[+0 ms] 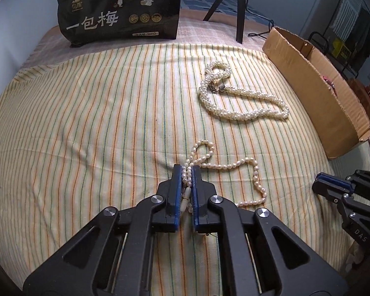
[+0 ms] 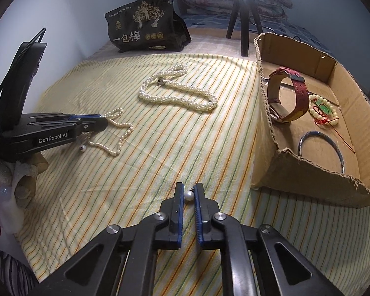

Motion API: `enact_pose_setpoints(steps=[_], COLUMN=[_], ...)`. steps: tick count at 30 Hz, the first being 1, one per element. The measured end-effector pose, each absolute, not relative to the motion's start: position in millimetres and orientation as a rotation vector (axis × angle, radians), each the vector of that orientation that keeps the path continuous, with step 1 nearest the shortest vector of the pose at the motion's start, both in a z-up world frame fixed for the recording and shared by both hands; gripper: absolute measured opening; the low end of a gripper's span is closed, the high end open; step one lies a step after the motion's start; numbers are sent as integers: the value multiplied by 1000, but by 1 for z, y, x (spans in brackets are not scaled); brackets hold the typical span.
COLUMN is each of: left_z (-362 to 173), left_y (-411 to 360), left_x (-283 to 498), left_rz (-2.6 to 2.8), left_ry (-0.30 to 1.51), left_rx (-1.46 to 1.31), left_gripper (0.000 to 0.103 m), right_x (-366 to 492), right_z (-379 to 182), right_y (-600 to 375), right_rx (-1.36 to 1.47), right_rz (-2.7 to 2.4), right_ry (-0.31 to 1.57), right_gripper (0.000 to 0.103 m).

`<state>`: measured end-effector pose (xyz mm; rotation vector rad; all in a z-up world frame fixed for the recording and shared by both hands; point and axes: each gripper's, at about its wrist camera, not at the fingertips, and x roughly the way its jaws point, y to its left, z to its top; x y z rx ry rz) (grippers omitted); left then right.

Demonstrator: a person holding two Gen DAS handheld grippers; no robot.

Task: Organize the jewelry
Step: 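Close the left tool on the short pearl necklace while the right tool grasps a loose white pearl, then carry the necklace in the left tool while the right tool carries the pearl into the box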

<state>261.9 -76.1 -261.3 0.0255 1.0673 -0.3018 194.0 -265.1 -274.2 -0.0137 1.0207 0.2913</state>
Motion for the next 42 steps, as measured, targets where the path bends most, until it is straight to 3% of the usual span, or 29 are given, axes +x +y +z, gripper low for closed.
enact_pose_setpoints(steps=[42], left_z=[-137], left_y=[-98], left_x=[209], left_rz=[-458], left_ry=[889], left_rx=[-37], left_gripper=[5], right_x=[131], right_z=[-188], right_y=[-339], right_rx=[86], right_rz=[205], right_ry=[851], right_gripper=[6])
